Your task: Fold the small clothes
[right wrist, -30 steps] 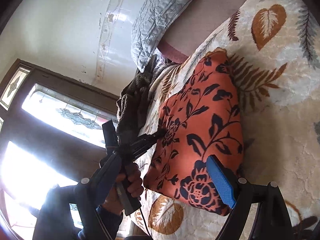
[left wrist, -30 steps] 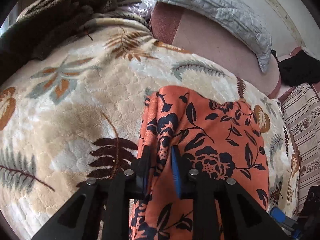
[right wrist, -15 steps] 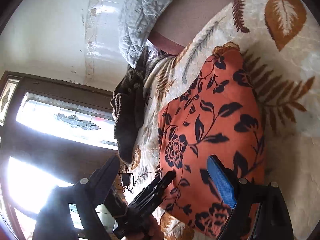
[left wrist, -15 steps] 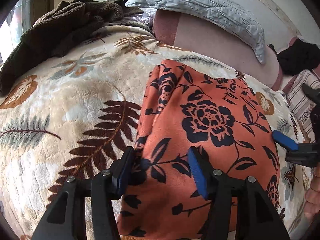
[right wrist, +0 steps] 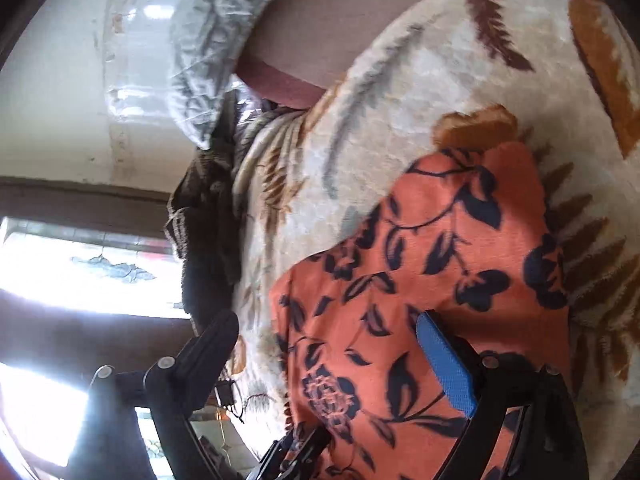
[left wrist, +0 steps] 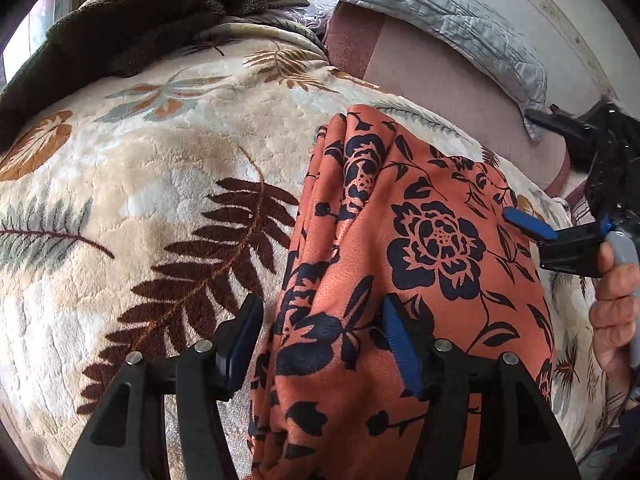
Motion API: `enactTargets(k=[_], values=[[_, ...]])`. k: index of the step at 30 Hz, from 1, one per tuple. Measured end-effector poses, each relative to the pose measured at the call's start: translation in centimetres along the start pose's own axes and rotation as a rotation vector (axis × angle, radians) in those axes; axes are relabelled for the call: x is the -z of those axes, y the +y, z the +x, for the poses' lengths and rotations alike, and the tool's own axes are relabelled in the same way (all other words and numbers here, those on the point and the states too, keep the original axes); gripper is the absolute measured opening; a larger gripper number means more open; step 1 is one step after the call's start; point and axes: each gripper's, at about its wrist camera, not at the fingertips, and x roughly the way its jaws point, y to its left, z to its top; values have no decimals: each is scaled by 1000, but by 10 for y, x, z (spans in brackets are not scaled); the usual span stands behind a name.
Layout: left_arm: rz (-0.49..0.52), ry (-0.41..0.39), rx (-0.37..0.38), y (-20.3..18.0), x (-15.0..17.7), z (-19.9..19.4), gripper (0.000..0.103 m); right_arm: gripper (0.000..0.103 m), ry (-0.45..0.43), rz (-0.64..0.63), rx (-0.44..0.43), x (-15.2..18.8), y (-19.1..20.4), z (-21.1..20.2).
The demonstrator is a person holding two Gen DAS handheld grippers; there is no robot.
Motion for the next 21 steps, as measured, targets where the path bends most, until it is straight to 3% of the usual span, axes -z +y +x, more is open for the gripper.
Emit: enactTargets(k=[3, 5, 7, 9, 11, 12, 15, 17, 21], values=[[-12, -44, -1, 2, -4, -13, 62, 93, 58, 5, -82, 30, 10, -13], [-8, -107, 32, 1, -6, -30, 62, 93, 101, 14, -82, 55, 3, -12], [10, -146, 52, -4, -7, -38, 62, 92, 115, -22, -26, 72, -4, -5], [48, -91, 26, -12, -5, -25, 62, 92, 71, -11, -31, 78, -3, -15], [59, 3, -36, -13, 1, 0, 62, 92, 38, -3, -105, 85, 4, -36], [42, 6, -32, -10, 2, 3, 64, 92, 9, -22, -106, 91, 7, -50], [36, -20, -41, -6, 0, -3, 64, 92, -70, -58, -38, 111, -3, -92], [44, -21, -45, -4, 1, -3, 64, 93, -93, -38, 65, 121, -29, -106], [64, -31, -52, -5, 3, -2, 64, 89, -34, 71, 116, 128, -79, -93]])
